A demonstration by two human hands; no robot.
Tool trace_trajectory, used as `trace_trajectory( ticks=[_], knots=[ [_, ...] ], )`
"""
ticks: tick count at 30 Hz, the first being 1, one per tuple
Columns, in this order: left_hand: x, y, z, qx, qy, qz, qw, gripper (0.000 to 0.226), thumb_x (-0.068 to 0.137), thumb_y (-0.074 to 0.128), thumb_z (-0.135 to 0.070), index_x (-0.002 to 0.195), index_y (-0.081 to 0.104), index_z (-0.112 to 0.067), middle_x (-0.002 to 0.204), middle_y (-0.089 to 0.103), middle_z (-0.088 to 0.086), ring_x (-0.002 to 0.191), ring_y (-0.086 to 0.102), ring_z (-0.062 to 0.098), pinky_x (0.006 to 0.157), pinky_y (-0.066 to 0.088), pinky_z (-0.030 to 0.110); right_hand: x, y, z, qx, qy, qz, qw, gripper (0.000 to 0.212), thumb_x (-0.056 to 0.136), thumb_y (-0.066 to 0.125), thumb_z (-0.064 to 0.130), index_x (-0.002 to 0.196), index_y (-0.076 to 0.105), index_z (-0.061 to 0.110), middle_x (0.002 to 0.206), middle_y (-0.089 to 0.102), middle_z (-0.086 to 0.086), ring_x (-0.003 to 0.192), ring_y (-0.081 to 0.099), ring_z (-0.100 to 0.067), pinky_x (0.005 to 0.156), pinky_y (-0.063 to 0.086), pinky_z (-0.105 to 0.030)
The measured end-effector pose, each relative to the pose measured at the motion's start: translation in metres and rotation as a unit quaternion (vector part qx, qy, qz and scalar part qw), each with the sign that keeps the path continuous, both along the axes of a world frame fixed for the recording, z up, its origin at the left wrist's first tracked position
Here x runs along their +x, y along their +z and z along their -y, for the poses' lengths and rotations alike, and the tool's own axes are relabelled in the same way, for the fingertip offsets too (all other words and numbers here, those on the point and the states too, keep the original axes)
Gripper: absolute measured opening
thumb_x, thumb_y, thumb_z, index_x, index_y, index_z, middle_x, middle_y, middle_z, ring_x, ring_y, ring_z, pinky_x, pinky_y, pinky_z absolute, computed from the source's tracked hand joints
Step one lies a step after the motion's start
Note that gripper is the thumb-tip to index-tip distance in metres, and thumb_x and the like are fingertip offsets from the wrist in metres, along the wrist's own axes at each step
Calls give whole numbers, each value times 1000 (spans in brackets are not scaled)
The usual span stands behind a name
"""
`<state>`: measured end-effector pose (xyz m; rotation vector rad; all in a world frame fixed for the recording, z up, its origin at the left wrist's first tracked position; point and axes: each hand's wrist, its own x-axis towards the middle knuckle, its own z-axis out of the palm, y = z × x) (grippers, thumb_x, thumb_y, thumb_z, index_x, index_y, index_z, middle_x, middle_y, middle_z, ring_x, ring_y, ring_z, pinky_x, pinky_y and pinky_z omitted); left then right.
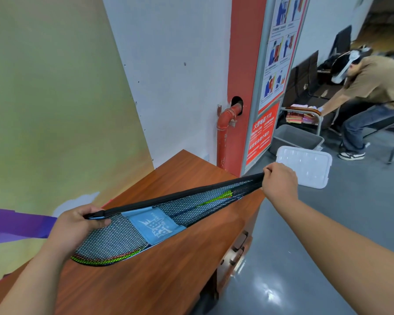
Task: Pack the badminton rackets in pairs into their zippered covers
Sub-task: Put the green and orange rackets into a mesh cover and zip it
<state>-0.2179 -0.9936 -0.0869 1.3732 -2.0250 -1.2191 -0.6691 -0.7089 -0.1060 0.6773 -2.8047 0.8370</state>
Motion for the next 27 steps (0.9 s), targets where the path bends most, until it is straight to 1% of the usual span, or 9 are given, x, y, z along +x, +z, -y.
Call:
trace_trajectory(
  ticks=[5,7,10,13,14,16,18,24,27],
  knots=[
    [19,-2,-5,12,-2,-44,999,16,72,87,1,83,76,-4,76,72,8,71,61,24,63,43,21,-3,10,-6,-152,-14,152,977,19,111,42,19,111,61,15,106,64,-9,95,60,-30,81,49,-41],
    [29,-3,-6,21,7,-58,998,17,72,87,2,83,75,-2,74,70,8,71,60,25,65,42,25,-6,10,-7,-202,-44,199,958,19,110,39,21,112,58,17,108,65,-12,95,60,-32,78,46,-38],
    [47,-7,-4,45,20,-68,996,19,71,85,5,85,74,0,75,71,11,69,62,24,64,41,30,-5,10,3,-256,-52,293,920,17,102,42,23,98,58,26,111,68,-10,103,69,-37,85,62,-52],
    [74,-11,-7,61,39,-66,995,20,72,82,10,89,72,5,78,71,15,64,63,22,53,46,16,9,9,24,-322,-15,408,854,14,100,49,29,98,62,28,118,71,-11,106,71,-33,93,63,-57],
    [89,-14,-7,71,51,-72,994,21,73,80,12,91,71,7,79,71,16,65,64,22,50,46,13,14,8,35,-332,12,437,836,19,102,52,40,107,66,28,121,72,-9,108,70,-27,100,59,-54],
    [122,-17,-8,105,77,-85,988,21,74,79,11,92,70,8,80,70,18,66,64,24,53,49,17,31,11,57,-327,64,489,806,65,94,53,78,131,69,28,133,73,2,121,67,-19,112,50,-49],
    [160,-18,-12,131,93,-89,983,21,73,81,4,90,71,4,82,69,19,72,64,26,64,46,29,54,12,81,-319,116,542,769,86,82,55,90,138,69,27,134,75,4,124,70,-21,114,50,-52],
    [291,-16,-40,122,191,-95,969,31,70,86,-5,96,71,2,88,68,20,82,60,28,73,38,38,174,24,180,-331,231,640,653,51,100,71,39,141,64,9,111,82,-7,85,81,-20,74,69,-39],
    [360,-4,-68,78,256,-90,959,29,70,87,-2,94,72,3,85,68,14,79,60,23,71,39,35,266,30,232,-290,269,678,619,64,89,81,35,146,61,12,135,74,-15,113,75,-32,88,64,-47]
  ],
)
